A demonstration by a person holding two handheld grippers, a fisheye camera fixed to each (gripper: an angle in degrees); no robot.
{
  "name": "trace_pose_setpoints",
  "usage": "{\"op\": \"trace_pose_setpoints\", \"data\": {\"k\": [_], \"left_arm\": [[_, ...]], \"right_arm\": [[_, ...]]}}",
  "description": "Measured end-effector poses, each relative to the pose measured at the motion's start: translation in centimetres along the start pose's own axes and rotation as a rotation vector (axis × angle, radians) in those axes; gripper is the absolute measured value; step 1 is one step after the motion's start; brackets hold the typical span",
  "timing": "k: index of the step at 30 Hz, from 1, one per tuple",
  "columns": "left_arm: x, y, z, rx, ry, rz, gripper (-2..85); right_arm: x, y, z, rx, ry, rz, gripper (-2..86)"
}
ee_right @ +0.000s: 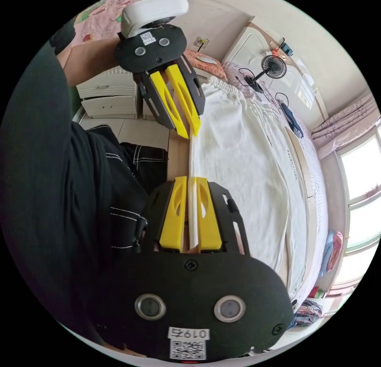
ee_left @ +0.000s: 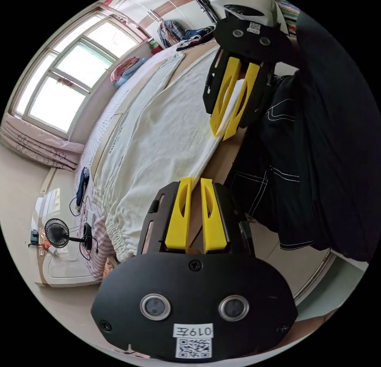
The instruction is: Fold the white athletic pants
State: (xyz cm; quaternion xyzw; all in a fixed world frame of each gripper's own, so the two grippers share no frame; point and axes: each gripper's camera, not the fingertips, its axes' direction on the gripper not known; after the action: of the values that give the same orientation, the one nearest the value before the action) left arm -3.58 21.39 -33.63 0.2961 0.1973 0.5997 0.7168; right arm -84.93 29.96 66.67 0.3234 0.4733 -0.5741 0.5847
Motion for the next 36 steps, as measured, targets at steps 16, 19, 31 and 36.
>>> {"op": "trace_pose_setpoints", "data": {"k": [16,19,31,36], "left_arm": [[2.6,4.1,-5.1,0.011,-0.012,-0.085,1.8],[2.8,6.2,-5.7,-0.046,-0.147,-0.113,3.3],[6.0,6.4,-4.4,-0.13,-0.163,0.039,3.4],[5.5,5.6,-4.2,-0.154,-0.098,0.016,1.7]], "right_arm": [[-0.6,-7.3,0.5,0.114,0.008,0.004,7.6],[-0.3,-10.4,1.4,0.135,0.035,0.034,7.2],[-0.8,-16.5,6.2,0.051,0.022,0.007,5.8],[-0.4,-17.3,6.2,0.074,0.013,0.037,1.4]]}}
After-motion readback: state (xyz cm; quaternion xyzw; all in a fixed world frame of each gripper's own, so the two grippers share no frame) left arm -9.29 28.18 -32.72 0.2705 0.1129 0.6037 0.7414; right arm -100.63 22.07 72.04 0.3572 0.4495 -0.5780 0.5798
